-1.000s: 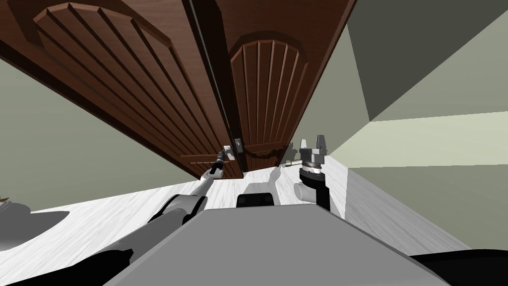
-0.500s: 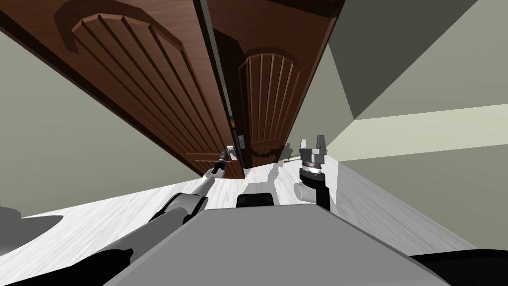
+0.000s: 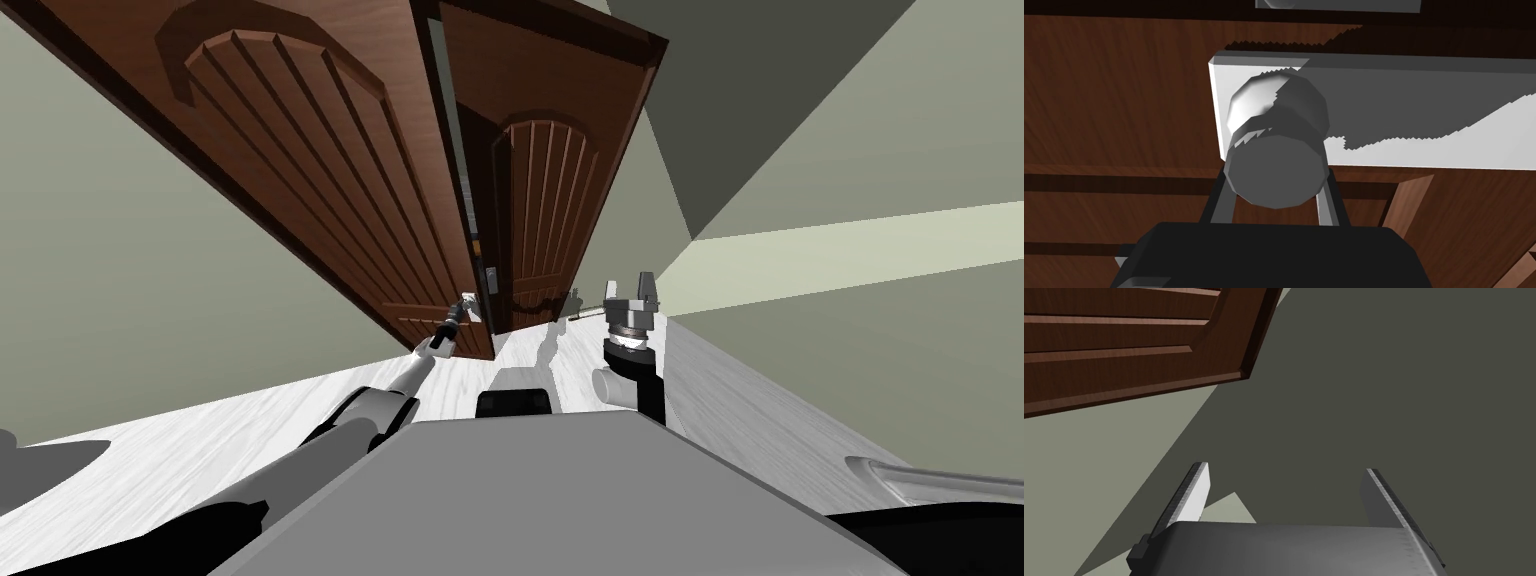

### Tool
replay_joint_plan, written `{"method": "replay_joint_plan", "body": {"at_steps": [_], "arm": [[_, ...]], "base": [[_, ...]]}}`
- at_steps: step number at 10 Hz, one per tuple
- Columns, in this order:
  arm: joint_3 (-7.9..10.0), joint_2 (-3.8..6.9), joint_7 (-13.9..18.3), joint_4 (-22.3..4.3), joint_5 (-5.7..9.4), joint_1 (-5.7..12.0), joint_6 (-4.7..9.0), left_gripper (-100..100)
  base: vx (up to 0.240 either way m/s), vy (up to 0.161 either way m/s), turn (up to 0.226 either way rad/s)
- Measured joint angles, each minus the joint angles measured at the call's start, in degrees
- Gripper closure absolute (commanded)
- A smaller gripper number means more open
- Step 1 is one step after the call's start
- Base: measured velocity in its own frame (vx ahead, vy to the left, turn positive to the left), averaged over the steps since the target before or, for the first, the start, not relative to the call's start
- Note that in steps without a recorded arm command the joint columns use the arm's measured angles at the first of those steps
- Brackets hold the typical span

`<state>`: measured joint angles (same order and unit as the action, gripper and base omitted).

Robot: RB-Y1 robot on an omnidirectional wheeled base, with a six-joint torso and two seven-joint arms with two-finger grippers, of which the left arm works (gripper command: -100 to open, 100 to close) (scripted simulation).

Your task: Pull the door open

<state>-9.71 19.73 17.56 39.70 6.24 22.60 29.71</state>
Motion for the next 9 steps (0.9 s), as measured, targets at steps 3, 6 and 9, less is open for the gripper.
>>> {"method": "replay_joint_plan", "body": {"at_steps": [3,6,9], "arm": [[-2.38,1.75,2.68,-0.28,-0.43,0.20,1.67,100],[-4.87,2.97,4.78,1.73,-0.99,-0.65,1.84,100],[-7.23,4.22,6.87,3.11,-1.51,-1.56,2.23,100]], "base": [[-0.205,0.145,-0.113],[-0.223,0.149,-0.096],[-0.148,0.102,-0.060]]}}
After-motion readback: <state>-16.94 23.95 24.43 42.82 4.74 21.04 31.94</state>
